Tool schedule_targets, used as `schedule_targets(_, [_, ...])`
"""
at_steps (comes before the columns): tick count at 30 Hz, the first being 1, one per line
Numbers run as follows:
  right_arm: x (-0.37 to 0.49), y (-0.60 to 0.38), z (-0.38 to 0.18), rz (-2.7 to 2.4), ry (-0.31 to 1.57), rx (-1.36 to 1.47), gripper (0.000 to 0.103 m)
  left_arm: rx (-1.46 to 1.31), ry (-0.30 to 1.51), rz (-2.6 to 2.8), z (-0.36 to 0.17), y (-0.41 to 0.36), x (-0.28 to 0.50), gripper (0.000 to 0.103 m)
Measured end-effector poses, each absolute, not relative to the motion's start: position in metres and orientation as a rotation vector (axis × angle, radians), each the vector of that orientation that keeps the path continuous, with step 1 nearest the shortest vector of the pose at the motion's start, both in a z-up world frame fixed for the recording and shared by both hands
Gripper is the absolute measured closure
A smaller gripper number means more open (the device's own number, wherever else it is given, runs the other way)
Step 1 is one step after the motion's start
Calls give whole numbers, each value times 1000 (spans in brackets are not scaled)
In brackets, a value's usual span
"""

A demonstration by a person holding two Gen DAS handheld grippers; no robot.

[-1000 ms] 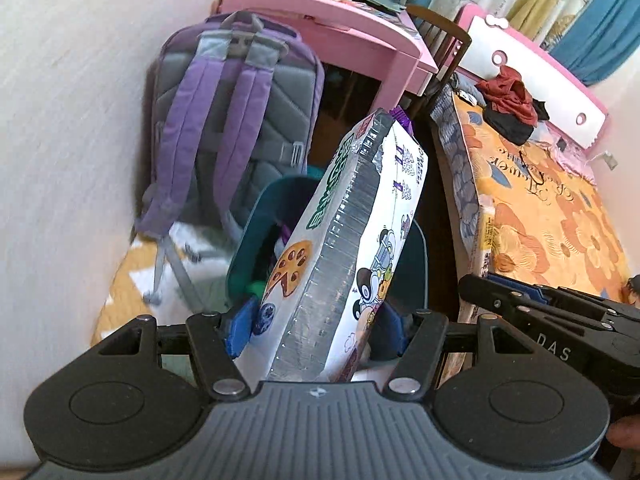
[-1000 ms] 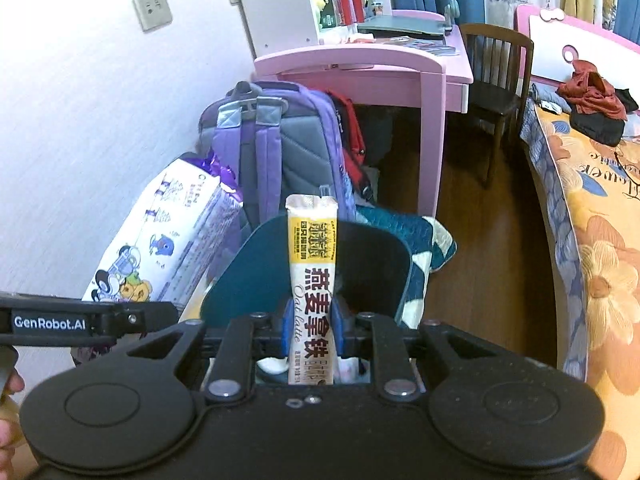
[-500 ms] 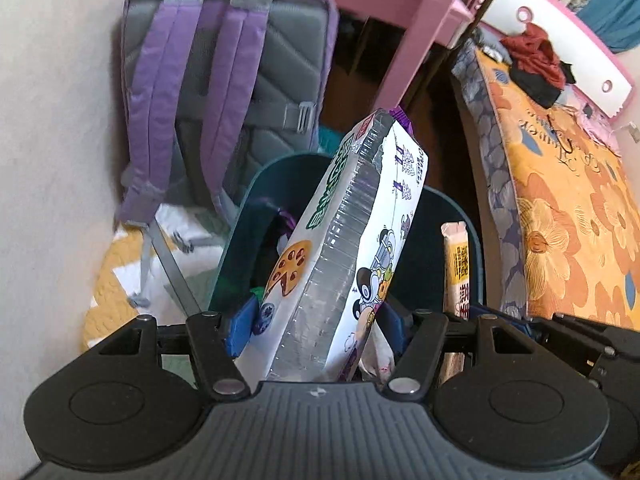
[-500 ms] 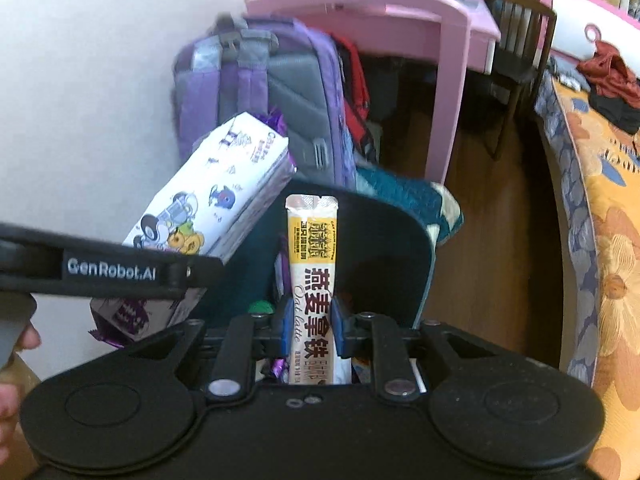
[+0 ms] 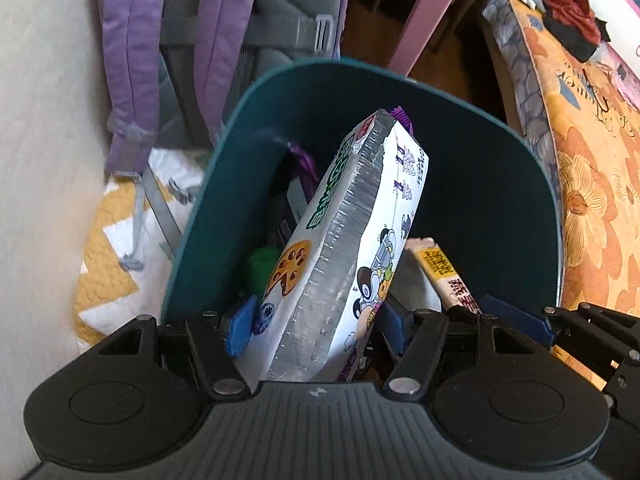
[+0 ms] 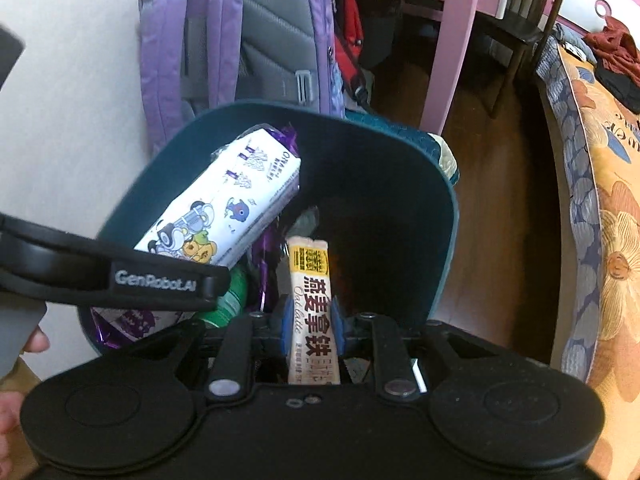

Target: Collect trash

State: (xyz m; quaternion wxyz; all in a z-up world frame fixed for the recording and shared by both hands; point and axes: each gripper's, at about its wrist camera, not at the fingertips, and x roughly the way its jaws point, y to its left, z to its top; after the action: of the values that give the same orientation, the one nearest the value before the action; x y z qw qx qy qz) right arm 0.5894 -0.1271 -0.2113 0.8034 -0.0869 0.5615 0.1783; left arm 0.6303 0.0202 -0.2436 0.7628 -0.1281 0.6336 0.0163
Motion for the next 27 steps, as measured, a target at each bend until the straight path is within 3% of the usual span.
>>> schedule_targets(14, [581,-129,-207,391,1232,-222,75,-232,1352,-18,-222,13,619,32])
schedule_targets(27, [540,-154,-132,407,1117,-109,65,-128,1157,-73,-122,7,555,31])
